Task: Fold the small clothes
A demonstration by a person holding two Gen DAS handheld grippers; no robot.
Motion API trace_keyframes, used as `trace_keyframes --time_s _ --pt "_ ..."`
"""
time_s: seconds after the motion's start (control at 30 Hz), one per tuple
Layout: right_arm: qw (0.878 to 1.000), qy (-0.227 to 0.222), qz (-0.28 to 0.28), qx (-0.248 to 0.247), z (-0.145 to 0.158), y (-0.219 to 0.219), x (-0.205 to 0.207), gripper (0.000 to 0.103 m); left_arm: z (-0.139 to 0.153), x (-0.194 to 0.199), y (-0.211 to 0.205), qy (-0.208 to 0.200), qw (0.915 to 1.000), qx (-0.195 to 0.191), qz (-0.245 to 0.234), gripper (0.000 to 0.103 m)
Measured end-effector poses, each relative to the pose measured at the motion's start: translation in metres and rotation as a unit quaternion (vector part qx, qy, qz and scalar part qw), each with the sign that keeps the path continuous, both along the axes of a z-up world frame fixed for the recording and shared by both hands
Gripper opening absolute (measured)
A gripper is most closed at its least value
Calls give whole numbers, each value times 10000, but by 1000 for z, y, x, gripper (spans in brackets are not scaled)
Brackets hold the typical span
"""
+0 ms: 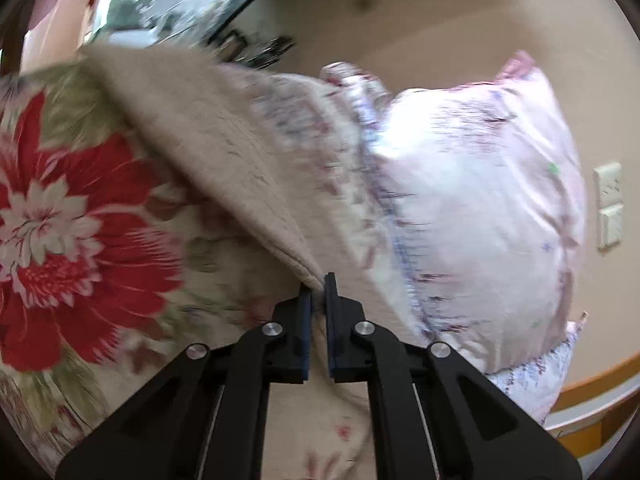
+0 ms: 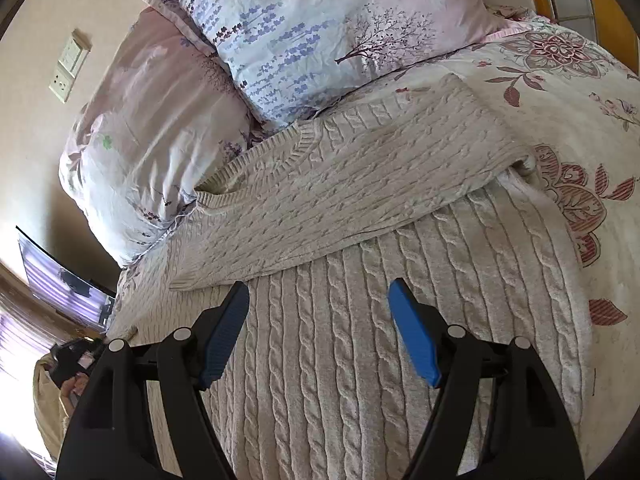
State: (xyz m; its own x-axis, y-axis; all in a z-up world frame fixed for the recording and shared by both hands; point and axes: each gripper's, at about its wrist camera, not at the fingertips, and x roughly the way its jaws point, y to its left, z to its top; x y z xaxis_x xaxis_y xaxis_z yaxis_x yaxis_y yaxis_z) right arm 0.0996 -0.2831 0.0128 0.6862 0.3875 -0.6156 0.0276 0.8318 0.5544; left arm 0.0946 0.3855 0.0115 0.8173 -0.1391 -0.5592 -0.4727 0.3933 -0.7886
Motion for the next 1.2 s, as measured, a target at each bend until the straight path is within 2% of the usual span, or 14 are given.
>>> trace_keyframes --time_s 0.1,0.2,0.33,0.47,0.6,0.7,0.8,0.9,0.97,1.03,1.1,1.13,1.17,1.2 --pt "10000 -51 -2 14 1 -2 -2 74 26 7 -18 -497 9985 2 -250 5" --pt "10000 -92 2 27 2 -4 -3 74 55 19 -48 -989 9929 72 -663 5" --pt "9999 -159 13 27 4 -7 -6 75 86 38 -109 -1506 9788 171 -1379 5" --pt "9998 -211 -1 7 4 -10 -9 75 99 65 -191 -1713 9587 321 -2248 5" --pt "9998 -202 -36 -23 2 -15 -12 75 80 86 -271 -1432 9426 613 -2954 5" --pt "9998 -163 -44 -87 3 -18 -14 75 45 102 -334 -775 9321 936 -3413 5" --pt "9995 -177 25 -260 9 -18 -14 75 18 110 -366 -337 9197 1246 -3707 6" --pt "9970 -306 267 -654 25 -10 -11 75 13 101 -372 -229 9062 1343 -4003 20" --pt "9924 -432 606 -978 37 2 -6 75 19 90 -360 -341 9006 1348 -4119 43" --pt "9840 -624 1001 -1334 49 21 0 75 30 74 -342 -530 8998 1482 -4069 49" --pt "9680 -947 1503 -1774 62 50 5 75 37 61 -317 -653 9054 1617 -3870 49" --pt "9590 -1108 1733 -1949 66 65 8 74 37 56 -298 -626 9130 1658 -3675 48" --pt "9448 -1334 2094 -2136 71 88 13 74 35 58 -286 -567 9202 1644 -3508 47" --pt "9375 -1431 2299 -2185 72 100 15 72 32 58 -272 -502 9267 1597 -3365 47"
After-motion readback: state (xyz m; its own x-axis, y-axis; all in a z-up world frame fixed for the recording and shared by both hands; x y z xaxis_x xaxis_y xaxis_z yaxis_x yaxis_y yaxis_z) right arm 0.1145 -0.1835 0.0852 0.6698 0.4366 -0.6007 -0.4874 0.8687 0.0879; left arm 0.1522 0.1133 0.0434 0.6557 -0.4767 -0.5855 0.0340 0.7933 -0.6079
